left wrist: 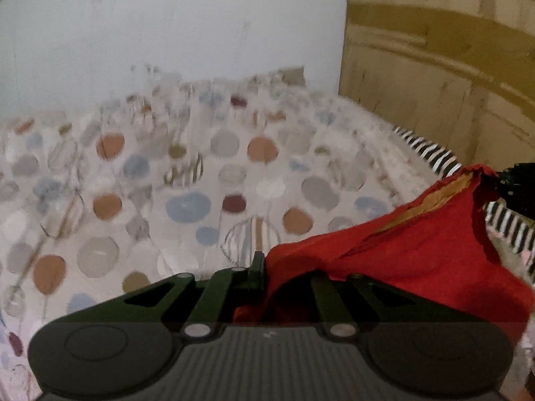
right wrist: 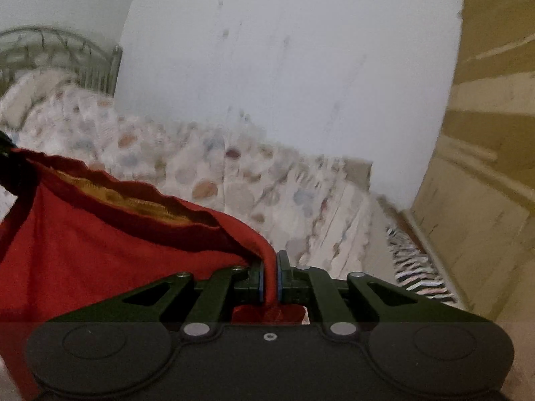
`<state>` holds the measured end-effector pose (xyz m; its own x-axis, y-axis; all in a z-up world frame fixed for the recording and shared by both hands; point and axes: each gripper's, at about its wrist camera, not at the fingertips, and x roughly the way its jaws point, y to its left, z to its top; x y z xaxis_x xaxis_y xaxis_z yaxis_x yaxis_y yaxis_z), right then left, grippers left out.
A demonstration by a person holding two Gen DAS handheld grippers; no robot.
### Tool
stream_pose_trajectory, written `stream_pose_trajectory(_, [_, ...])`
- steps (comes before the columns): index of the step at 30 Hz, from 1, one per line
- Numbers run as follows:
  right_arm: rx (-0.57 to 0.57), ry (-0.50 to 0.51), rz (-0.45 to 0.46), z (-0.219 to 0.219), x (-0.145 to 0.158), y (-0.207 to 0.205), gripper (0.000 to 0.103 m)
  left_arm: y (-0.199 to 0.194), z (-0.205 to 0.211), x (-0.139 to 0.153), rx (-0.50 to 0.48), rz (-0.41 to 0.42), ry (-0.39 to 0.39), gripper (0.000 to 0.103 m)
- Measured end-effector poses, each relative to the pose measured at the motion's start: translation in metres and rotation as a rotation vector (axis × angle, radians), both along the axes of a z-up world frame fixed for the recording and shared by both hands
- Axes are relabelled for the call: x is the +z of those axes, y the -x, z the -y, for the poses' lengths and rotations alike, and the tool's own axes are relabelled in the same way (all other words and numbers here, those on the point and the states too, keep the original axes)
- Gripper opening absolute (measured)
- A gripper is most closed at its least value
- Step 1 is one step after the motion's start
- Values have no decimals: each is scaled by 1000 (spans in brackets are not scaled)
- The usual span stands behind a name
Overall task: Fold small clothes
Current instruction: 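Lift the red sweater hem with both tools and carry it over the body, then lower the hem onto the sweater body with both tools and open them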
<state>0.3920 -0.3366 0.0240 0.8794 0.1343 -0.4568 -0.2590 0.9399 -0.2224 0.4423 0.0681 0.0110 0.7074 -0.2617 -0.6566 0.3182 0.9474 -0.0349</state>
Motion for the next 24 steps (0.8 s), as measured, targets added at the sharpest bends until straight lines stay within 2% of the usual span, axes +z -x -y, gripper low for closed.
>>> stream_pose_trajectory(2, [-3,11,-41,-3,-17,-22,7,-17,-2,-17,-7,-40,-5,8])
stream_pose_trajectory(5, [-16,1,-110,-3,-41,-49,7,-35,-6,-36,-4,-90,6,16])
stream_pose_trajectory(10, [-32,-21,-194,1,-71,-69,9,-49,-20,-49,11,-152,83,28])
stream_pose_trajectory(12, [-38,-34,-206,4,-77,-71,10,-51,-28,-50,21,-166,108,36])
stream_pose_trajectory(17, [-41,-29,-228,4,-83,-77,11,-60,-66,-46,113,-208,286,38])
stream_pose_trajectory(19, [-39,-31,-238,5,-85,-80,11,-57,-79,-43,160,-201,312,49])
stream_pose_trajectory(20, [-40,-37,-244,6,-85,-81,14,-53,-83,-42,175,-189,309,61])
stream_pose_trajectory(21, [-42,-46,-250,7,-86,-82,22,-47,-85,-39,179,-167,304,71])
stream_pose_trajectory(23, [-52,-73,-242,12,-83,-81,33,-31,-85,-37,173,-128,301,81])
stream_pose_trajectory(24, [-55,-92,-240,16,-82,-79,45,-23,-84,-37,164,-118,305,86])
